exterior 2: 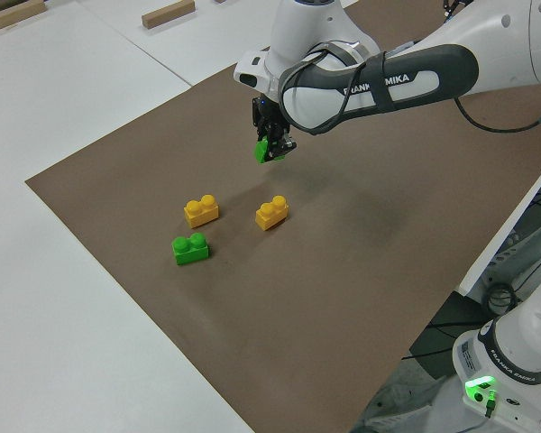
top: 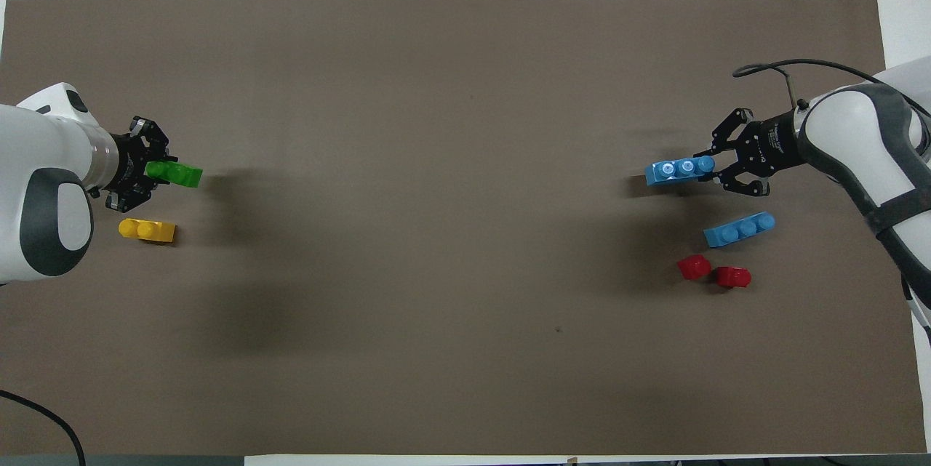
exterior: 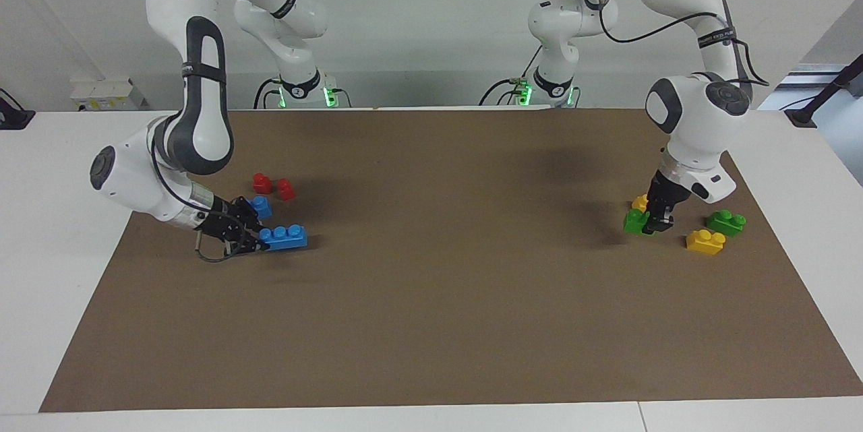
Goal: Remove green block with left arm and hold with right
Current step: 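Lower the green piece with the left gripper while the right gripper lowers blue, then open both grippers and draw both arms back from the pieces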
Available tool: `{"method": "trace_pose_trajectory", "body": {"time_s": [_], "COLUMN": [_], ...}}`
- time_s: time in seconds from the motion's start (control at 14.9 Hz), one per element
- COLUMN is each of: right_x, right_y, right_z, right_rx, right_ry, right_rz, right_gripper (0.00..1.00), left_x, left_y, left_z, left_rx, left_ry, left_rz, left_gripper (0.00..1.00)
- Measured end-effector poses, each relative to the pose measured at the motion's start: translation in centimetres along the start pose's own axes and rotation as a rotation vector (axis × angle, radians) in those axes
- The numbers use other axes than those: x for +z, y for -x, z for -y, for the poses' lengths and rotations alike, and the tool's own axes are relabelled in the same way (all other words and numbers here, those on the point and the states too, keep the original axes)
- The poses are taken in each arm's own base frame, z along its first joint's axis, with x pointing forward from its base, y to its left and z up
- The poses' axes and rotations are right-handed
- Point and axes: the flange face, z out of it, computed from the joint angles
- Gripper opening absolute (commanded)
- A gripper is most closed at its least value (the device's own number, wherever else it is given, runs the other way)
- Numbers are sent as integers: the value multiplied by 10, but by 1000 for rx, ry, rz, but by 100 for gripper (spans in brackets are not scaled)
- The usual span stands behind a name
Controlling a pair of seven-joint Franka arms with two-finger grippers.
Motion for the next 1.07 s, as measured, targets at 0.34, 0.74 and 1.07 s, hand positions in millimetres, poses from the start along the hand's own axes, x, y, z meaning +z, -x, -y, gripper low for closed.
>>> {"method": "trace_pose_trajectory", "body": {"time_s": [0.34,0.74,1.07], "right_x": [17,13,-50], "right_y": [-10,-1,31], "right_z": [-2,-3,-10], "right_rx": [-12,-26,-77], "right_ry": [5,23,34], "right_rz": [-7,6,34], "right_gripper": [0,100,100], "left_x": [33,55,65], "left_y": [-22,-23,-27], "left_z": [5,-1,1], "left_rx": [-11,39,80], "left_ry": [9,12,5], "left_rz": [-7,-4,-1], "left_gripper": [0,13,100]}}
